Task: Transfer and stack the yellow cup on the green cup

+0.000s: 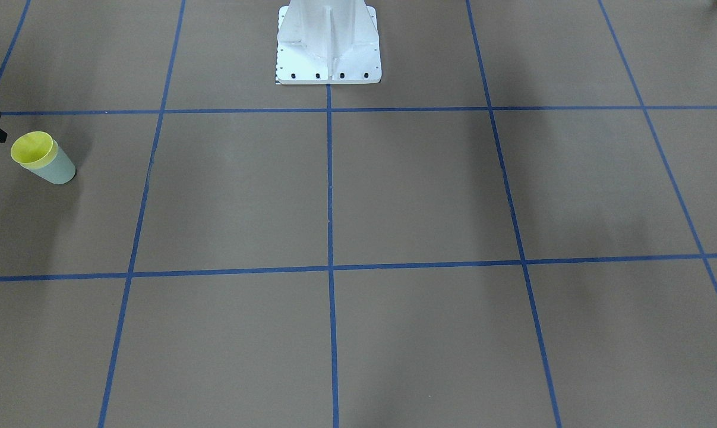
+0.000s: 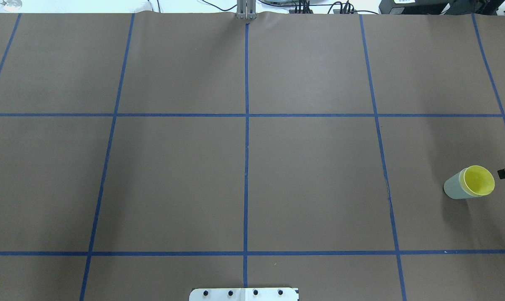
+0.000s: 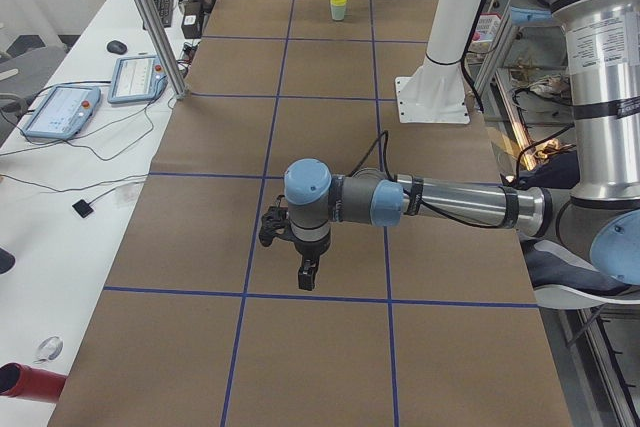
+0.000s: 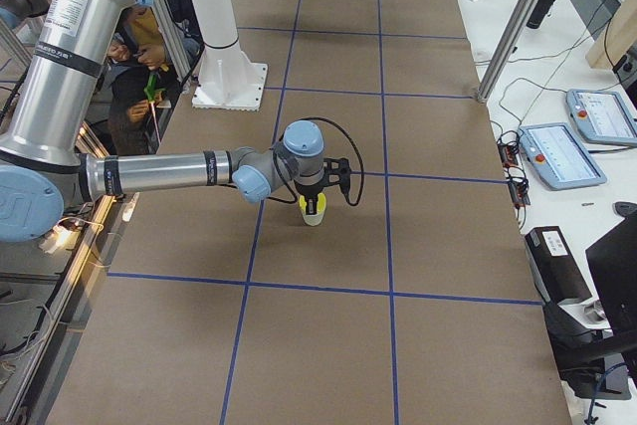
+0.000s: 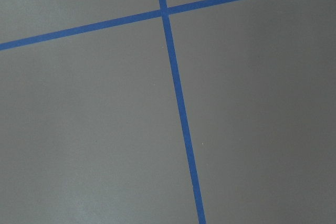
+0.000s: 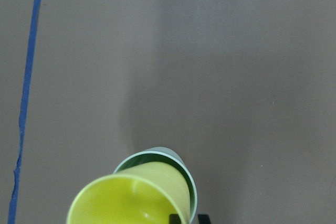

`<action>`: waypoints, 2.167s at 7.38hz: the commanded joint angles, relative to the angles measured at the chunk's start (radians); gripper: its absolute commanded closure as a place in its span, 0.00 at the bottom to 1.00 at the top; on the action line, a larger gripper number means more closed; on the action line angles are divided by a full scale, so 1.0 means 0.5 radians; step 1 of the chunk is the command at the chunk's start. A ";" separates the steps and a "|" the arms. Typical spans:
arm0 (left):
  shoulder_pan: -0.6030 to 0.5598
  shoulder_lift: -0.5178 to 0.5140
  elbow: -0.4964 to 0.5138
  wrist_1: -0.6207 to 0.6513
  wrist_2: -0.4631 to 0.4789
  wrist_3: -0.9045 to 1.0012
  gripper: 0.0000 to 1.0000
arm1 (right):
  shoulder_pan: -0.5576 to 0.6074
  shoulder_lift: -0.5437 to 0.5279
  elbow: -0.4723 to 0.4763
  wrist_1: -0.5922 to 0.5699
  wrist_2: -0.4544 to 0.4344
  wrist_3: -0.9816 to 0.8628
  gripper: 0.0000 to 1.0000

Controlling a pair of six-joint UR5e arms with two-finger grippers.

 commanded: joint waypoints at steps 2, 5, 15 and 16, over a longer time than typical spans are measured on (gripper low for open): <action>0.000 0.001 0.000 -0.003 0.000 -0.002 0.00 | -0.002 0.024 0.001 0.000 0.007 -0.005 0.00; 0.000 0.001 0.003 -0.003 0.000 -0.002 0.00 | 0.080 0.104 -0.112 -0.024 -0.012 -0.045 0.00; 0.003 -0.002 0.021 0.000 0.000 -0.009 0.00 | 0.854 0.408 -0.254 -1.116 0.010 -1.125 0.00; 0.003 -0.017 0.028 0.000 0.003 -0.009 0.00 | 0.854 0.402 -0.260 -1.116 0.001 -1.125 0.00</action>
